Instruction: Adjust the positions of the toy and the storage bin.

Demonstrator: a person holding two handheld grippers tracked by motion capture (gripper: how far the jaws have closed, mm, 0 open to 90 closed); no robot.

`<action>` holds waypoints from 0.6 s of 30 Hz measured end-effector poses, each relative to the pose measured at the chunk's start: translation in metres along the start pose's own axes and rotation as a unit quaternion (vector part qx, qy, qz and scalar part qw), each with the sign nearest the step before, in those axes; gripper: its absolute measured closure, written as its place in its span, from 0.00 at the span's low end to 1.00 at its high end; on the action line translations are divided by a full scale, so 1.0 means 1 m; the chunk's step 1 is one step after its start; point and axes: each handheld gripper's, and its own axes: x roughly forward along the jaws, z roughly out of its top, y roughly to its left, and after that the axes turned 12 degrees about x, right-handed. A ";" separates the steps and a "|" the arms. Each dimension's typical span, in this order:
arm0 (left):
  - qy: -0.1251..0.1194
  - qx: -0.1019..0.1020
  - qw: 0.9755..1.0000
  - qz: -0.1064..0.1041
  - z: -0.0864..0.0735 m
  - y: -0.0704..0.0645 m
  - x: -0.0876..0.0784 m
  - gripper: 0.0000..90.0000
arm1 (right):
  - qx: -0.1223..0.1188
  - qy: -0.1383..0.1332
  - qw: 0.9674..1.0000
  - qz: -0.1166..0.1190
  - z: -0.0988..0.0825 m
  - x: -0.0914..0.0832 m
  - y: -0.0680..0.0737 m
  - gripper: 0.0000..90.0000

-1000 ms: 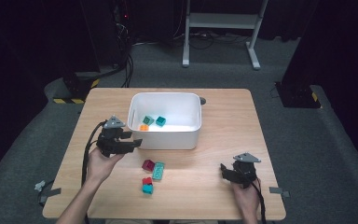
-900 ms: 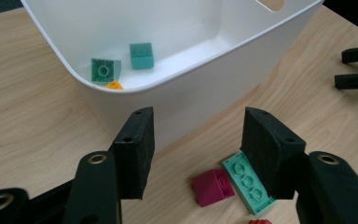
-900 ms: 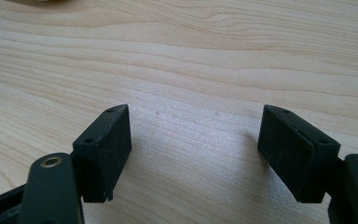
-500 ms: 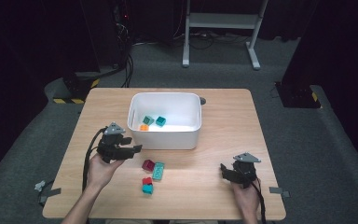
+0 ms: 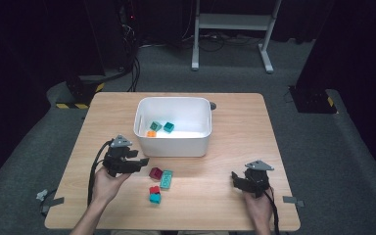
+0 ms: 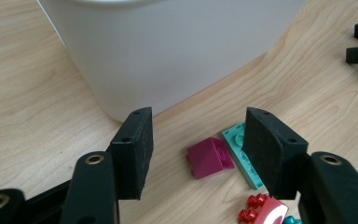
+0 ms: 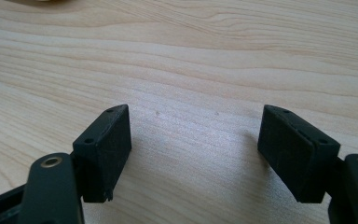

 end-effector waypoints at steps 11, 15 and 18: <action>0.024 -0.008 1.000 -0.006 -0.015 -0.004 0.016 0.48 | 0.000 0.000 1.000 0.000 0.000 0.000 0.000 0.29; 0.033 -0.008 0.999 -0.009 -0.019 -0.006 0.023 0.47 | 0.000 0.000 1.000 0.000 0.000 0.000 0.000 0.29; 0.040 -0.012 0.999 -0.017 -0.022 -0.008 0.031 0.47 | 0.000 0.000 1.000 0.000 0.000 0.000 0.000 0.28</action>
